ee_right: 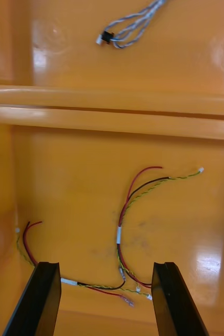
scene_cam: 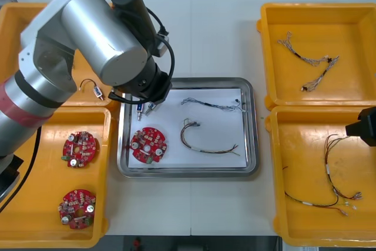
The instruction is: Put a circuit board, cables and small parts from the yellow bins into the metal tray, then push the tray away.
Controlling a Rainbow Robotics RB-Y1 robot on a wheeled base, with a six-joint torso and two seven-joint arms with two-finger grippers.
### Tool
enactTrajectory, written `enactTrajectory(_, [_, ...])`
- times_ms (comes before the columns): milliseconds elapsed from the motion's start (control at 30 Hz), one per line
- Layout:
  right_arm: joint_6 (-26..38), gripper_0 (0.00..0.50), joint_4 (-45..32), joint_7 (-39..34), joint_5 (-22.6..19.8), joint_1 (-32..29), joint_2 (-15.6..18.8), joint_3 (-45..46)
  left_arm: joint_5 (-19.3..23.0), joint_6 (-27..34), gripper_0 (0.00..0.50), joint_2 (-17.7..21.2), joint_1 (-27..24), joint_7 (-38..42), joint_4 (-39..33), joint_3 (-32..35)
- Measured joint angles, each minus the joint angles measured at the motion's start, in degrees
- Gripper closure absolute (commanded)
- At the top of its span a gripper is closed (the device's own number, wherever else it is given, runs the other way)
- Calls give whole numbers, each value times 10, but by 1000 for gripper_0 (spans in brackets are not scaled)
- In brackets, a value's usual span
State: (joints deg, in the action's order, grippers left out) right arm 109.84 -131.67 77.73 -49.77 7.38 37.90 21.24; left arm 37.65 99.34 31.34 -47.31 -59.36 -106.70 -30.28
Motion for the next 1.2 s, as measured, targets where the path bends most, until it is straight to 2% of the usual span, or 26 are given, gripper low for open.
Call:
enactTrajectory(233, [0,0,-56,0,-64,22,30,-26,49,96,0,23,0,0,-56,80])
enactTrajectory(433, [0,0,-63,0,-119,82,42,-104,72,102,0,58,22,0,-101,150])
enactTrajectory(667, [0,0,-63,0,-130,187,42,-240,95,103,0,109,88,-5,-143,236])
enactTrajectory(733, [0,0,-63,0,-124,214,42,-285,101,103,0,126,112,-9,-151,257])
enactTrajectory(867, [0,0,-62,0,-84,257,33,-372,119,103,0,152,155,-14,-156,303])
enactTrajectory(1100, [0,0,-39,6,-25,323,-6,-498,136,103,0,180,218,-48,-157,386])
enactTrajectory(1200, [0,0,-29,41,13,340,-21,-551,146,103,0,190,245,-57,-158,414])
